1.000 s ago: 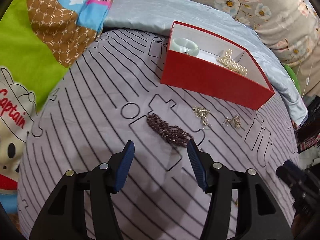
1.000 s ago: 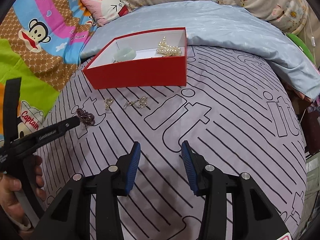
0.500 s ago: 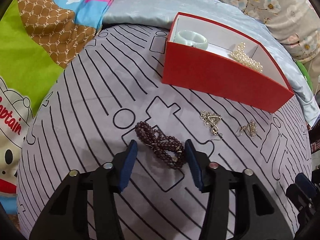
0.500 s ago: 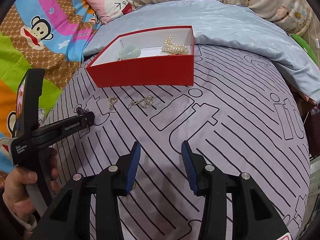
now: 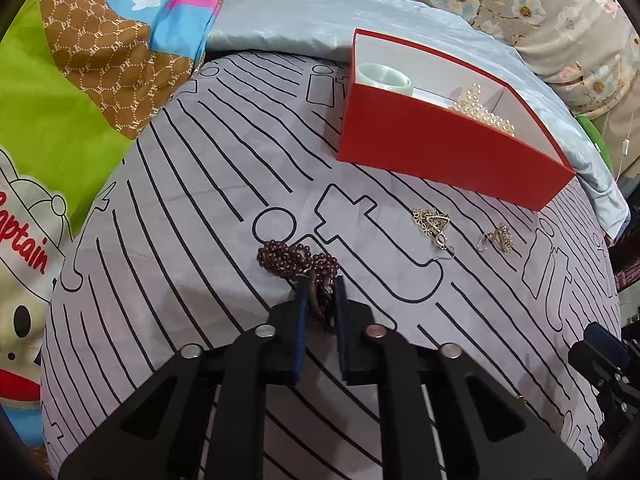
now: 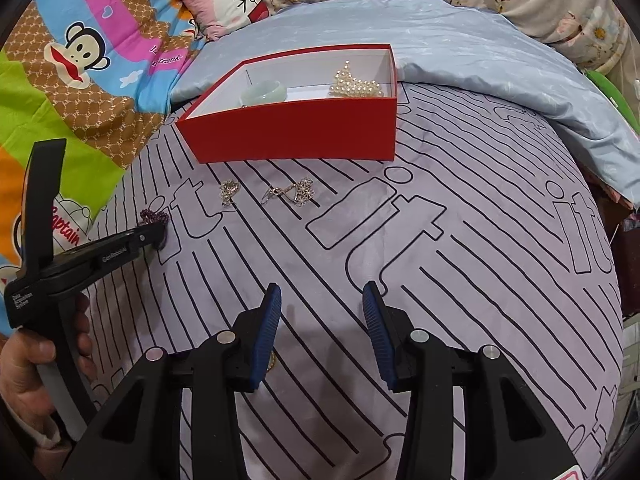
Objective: Organize jewelry
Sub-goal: 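Move the left gripper to the dark garnet bead bracelet and close on it, then grasp the small gold ring with the right gripper while the left gripper holds the garnet bracelet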
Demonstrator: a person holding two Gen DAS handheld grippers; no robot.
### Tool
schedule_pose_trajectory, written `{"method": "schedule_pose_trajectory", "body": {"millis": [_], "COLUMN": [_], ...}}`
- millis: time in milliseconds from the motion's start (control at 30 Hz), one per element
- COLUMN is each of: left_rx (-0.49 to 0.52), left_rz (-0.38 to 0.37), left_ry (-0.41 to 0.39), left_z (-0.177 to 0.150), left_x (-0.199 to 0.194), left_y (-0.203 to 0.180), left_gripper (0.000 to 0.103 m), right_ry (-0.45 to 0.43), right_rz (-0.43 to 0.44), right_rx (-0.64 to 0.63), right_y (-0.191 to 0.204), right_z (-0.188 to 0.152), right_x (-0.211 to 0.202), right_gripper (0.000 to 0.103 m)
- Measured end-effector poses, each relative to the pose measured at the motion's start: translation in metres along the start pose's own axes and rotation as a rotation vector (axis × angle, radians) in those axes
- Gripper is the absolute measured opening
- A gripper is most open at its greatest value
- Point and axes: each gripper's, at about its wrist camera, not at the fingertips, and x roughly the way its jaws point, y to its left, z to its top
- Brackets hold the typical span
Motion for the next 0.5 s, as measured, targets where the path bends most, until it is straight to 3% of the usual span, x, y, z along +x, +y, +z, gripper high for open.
{"method": "schedule_pose_trajectory", "body": {"millis": [500], "left_rx": [-0.002], "left_rz": [-0.060], "left_ry": [-0.016], "left_z": [-0.011], "left_x": [-0.021], "left_y": [0.005], "left_gripper": [0.004], "right_ry": [0.064], "right_rz": [0.057], "right_rx": [-0.057], "right_y": [0.025], "right_z": [-0.034], "right_x": [0.008], "right_gripper": [0.042]}}
